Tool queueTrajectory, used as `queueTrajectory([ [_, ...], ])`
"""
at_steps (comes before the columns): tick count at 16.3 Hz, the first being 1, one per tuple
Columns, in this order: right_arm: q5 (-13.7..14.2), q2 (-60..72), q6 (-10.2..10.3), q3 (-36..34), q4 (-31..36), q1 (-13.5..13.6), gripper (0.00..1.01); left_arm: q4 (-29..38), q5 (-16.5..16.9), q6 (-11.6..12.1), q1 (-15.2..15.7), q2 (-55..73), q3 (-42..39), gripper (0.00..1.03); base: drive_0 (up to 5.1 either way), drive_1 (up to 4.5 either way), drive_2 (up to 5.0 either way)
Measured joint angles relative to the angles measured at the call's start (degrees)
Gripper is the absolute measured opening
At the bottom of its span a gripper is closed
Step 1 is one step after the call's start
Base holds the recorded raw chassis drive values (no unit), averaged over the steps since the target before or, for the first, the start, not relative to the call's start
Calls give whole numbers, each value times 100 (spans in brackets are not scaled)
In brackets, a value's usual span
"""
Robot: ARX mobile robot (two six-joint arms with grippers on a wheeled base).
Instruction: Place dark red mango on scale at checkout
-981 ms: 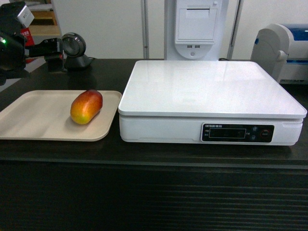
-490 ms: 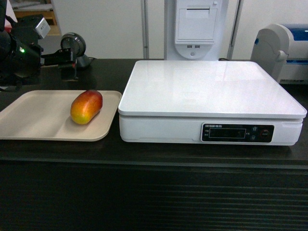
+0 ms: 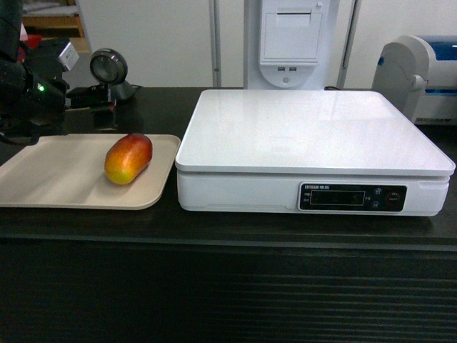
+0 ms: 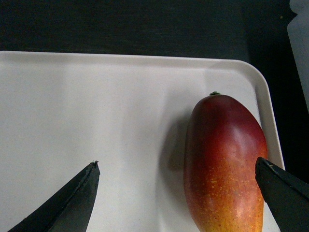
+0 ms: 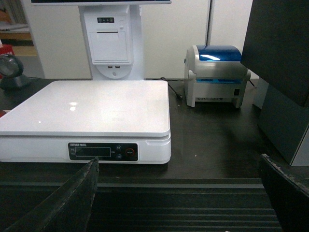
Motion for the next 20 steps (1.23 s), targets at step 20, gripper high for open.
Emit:
queueTrajectory([
  [20,0,0,0,0,0,0,98,-17,63,96,-162,485,229,98,0,0,0],
])
